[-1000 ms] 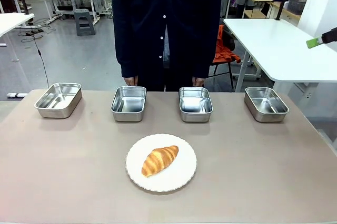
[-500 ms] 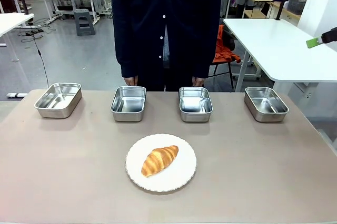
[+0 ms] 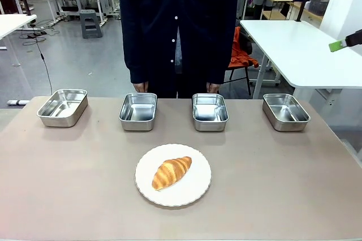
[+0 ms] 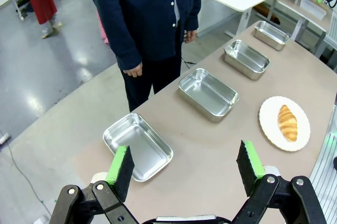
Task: Place the bread in the container.
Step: Place the Butter Roll into the Airtight Container indicated by the human.
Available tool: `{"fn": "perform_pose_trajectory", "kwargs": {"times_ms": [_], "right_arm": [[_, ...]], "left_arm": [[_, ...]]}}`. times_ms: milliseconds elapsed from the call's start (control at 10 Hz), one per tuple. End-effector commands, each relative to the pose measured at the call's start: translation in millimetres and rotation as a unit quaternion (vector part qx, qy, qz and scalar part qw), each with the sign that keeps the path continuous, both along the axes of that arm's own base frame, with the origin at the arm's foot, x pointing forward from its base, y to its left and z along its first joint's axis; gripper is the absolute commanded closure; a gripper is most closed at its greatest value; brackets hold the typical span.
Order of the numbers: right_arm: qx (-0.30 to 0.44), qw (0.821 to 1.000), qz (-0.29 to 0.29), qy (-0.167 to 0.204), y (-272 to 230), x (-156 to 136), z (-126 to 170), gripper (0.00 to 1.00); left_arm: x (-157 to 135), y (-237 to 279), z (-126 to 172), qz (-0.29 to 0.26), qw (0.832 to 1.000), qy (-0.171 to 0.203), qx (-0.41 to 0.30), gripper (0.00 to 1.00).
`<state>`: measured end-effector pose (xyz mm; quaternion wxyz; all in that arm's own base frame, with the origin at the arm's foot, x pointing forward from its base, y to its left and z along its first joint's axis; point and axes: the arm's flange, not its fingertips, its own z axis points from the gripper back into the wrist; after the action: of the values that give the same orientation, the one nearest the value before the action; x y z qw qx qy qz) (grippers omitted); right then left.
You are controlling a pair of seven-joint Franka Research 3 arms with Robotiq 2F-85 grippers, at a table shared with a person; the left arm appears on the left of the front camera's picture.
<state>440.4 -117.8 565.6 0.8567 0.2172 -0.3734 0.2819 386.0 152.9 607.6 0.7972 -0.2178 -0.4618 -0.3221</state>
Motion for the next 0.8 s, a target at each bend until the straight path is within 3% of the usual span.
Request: {"fn": "perform_pose_trajectory", "kwargs": {"times_ms": [0,700], "right_arm": [[0.004,1.000,0.001,-0.005,0.9,1.5,0.3,0.00],[0.004,1.000,0.001,-0.005,0.9,1.5,0.3,0.00]], "left_arm": [[-1.3,1.6,-0.3,-0.003,1.000,-0.003,-0.004,0.00],[-1.3,1.6,-0.3,-0.003,1.000,-0.003,-0.004,0.00]]}}
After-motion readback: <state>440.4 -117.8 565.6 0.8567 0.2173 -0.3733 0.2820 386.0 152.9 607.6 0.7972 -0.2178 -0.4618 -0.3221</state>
